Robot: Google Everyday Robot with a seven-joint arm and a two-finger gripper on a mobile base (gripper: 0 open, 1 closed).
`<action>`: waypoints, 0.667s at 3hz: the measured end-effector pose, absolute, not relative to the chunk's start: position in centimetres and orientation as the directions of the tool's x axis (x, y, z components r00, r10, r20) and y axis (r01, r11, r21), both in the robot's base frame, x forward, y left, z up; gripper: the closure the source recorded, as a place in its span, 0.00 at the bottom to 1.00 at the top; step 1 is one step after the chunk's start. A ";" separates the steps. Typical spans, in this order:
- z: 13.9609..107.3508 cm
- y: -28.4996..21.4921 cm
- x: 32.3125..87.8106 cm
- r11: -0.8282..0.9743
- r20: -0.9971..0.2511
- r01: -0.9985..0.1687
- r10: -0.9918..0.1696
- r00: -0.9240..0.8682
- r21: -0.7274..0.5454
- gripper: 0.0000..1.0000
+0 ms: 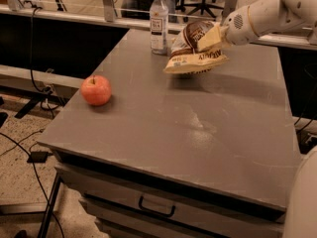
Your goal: Move brown chip bag near blue plastic bottle
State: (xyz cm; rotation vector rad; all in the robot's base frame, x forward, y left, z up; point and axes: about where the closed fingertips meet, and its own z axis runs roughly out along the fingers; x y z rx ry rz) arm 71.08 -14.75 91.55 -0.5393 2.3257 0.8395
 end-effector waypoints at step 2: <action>90.5 -13.6 72.3 0.685 -0.677 -0.533 -0.079 -0.732 0.497 0.87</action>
Offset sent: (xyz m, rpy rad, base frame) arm 0.0142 0.0111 -0.0127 0.1560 -0.0187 -0.0632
